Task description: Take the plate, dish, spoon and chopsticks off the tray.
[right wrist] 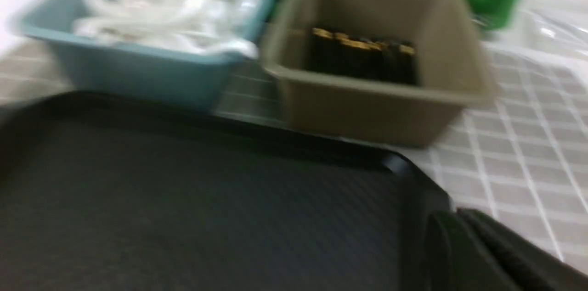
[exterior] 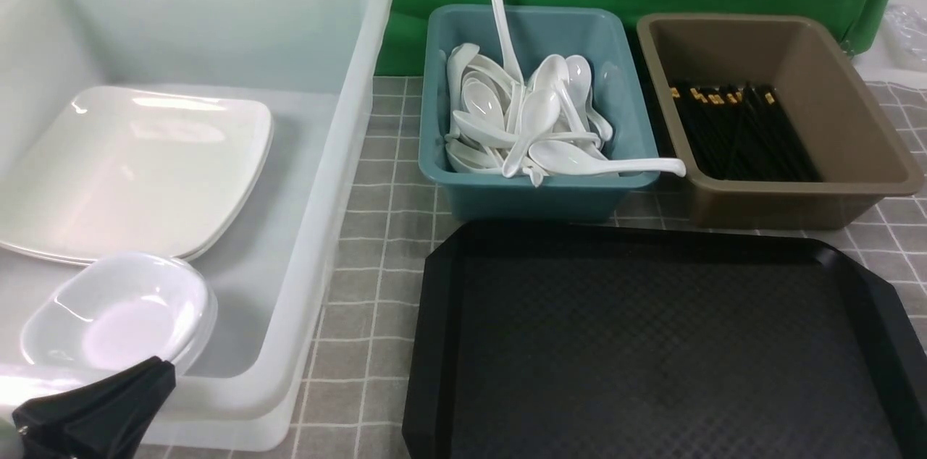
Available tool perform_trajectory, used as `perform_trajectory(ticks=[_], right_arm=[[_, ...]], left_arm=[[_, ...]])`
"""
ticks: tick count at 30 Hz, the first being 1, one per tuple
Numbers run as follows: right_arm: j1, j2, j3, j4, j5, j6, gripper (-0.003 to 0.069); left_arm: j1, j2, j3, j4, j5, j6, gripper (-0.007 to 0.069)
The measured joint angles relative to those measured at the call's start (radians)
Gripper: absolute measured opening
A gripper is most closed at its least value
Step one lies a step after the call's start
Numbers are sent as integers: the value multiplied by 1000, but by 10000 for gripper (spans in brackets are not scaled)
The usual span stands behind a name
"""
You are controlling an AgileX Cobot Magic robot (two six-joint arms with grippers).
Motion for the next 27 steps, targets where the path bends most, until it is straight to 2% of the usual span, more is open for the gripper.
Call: perform_trajectory(ticks=[5, 11, 27], right_arm=[[-82, -132, 180, 8, -62, 0, 17], [-84, -143, 188, 11, -4, 1, 17], [-84, -143, 188, 11, -3, 2, 41]], left_arm=[[0, 0, 1, 0, -3, 1, 8], [0, 0, 1, 0, -3, 1, 8], [0, 0, 1, 0, -3, 1, 9]])
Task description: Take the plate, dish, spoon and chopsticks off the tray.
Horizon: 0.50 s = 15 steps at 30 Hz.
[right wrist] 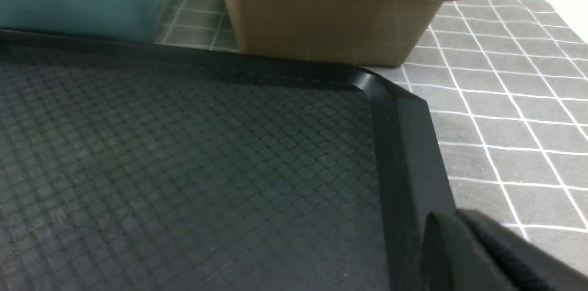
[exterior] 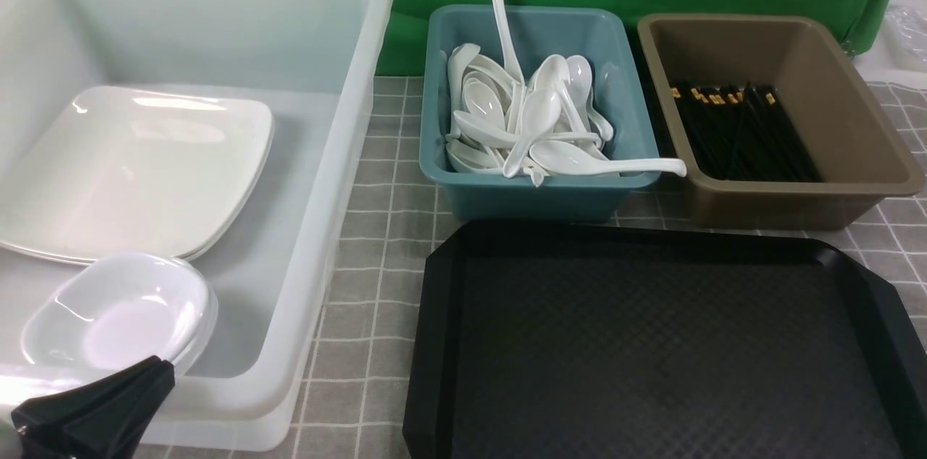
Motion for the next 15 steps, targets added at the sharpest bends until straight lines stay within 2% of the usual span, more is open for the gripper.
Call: perform_trajectory(ticks=[12, 15], right_arm=[[0, 0, 0, 0, -1, 0, 76], [0, 0, 0, 0, -1, 0, 85]], left_arm=[[1, -15, 3, 26, -5, 10, 9], [47, -59, 16, 45, -6, 13, 9]])
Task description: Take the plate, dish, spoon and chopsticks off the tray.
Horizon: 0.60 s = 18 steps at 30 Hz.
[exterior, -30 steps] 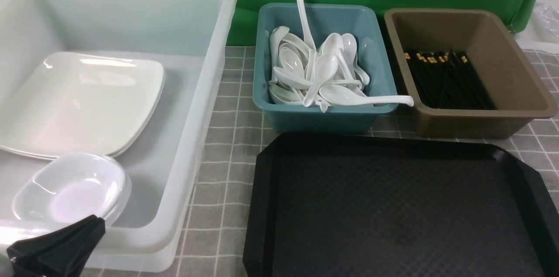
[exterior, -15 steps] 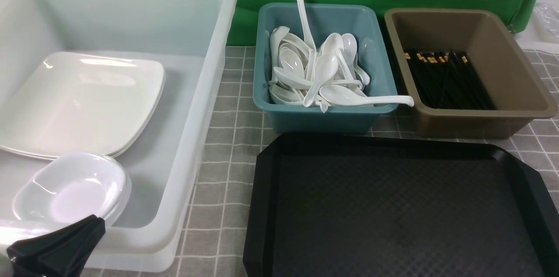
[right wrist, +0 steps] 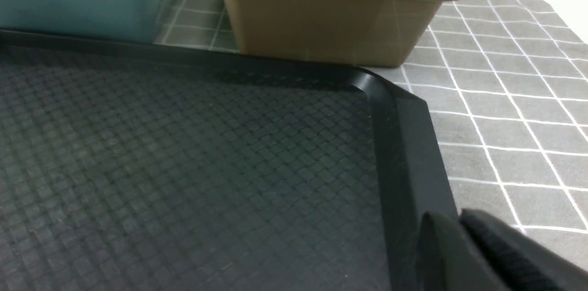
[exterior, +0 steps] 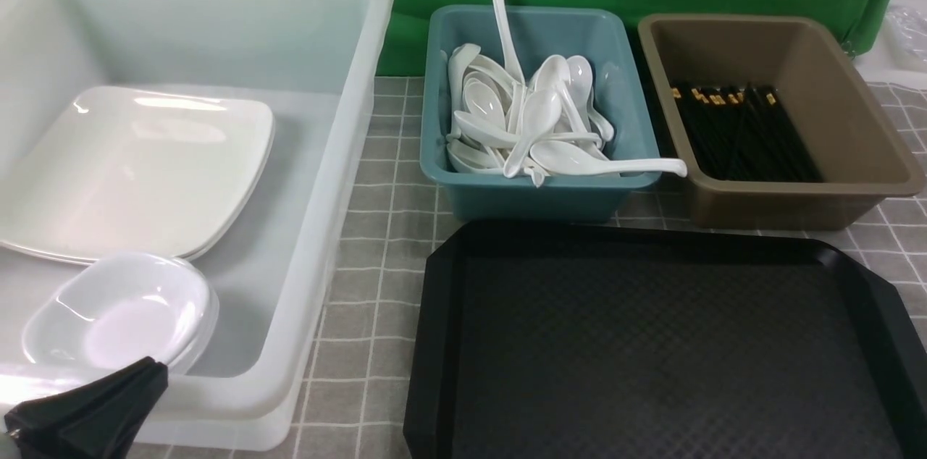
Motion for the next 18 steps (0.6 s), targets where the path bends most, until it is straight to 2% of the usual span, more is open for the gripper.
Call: perform_trajectory(ticks=[2, 5, 6, 10, 13, 18], right_arm=[[0, 0, 0, 0, 0, 0, 93], [0, 0, 0, 0, 0, 0, 103], [0, 0, 0, 0, 0, 0, 108], [0, -1, 0, 0, 0, 0, 119], [0, -1, 0, 0, 1, 0, 129], [0, -1, 0, 0, 1, 0, 141]], left_arm=[[53, -34, 4, -5, 0, -10, 9], [196, -135, 4, -46, 17, -41, 9], [270, -183, 4, -59, 51, -48, 9], [427, -319, 4, -76, 210, -85, 9], [485, -342, 4, -77, 330, -118, 9], [492, -345, 4, -80, 334, -125, 9]])
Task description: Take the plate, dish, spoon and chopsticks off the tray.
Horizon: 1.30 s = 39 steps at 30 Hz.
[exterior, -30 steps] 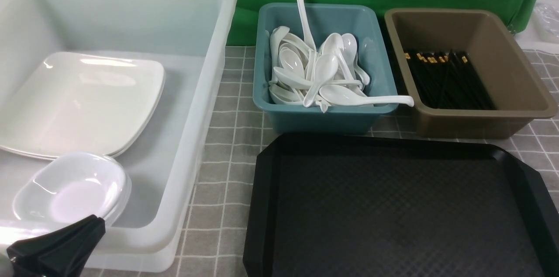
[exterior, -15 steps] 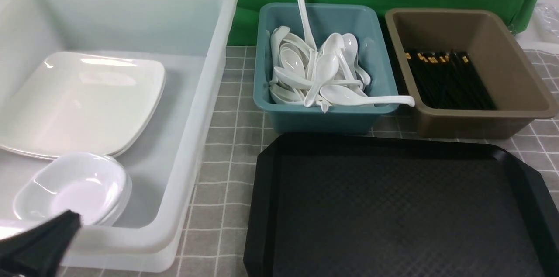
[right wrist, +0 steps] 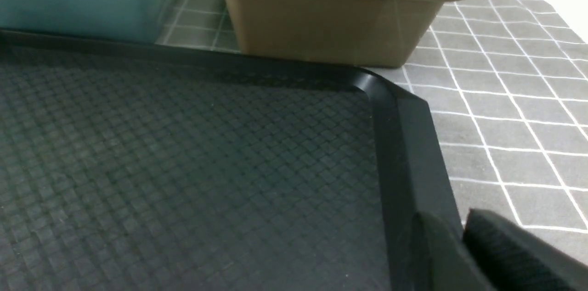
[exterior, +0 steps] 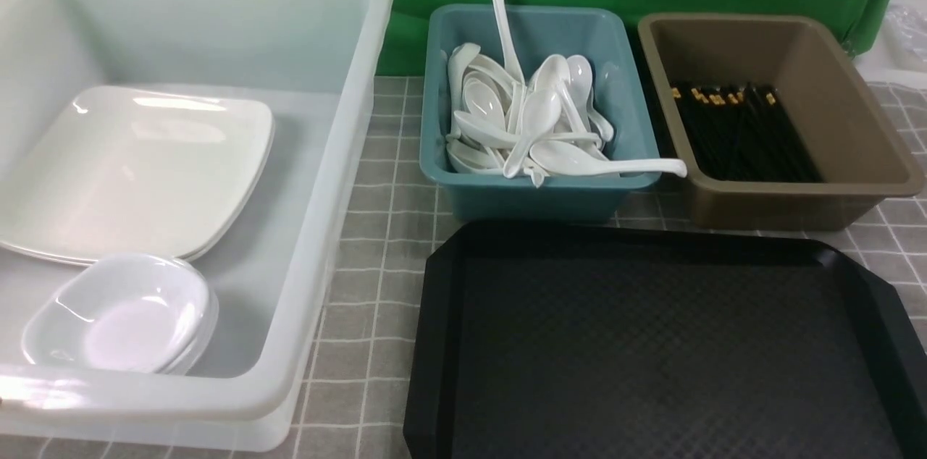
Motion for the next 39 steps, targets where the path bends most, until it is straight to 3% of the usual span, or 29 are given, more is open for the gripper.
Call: perform_trajectory(ticks=[39], right_arm=[[-1, 0, 0, 0, -1, 0, 223]], left_arm=[[0, 0, 0, 8, -1, 4, 9]])
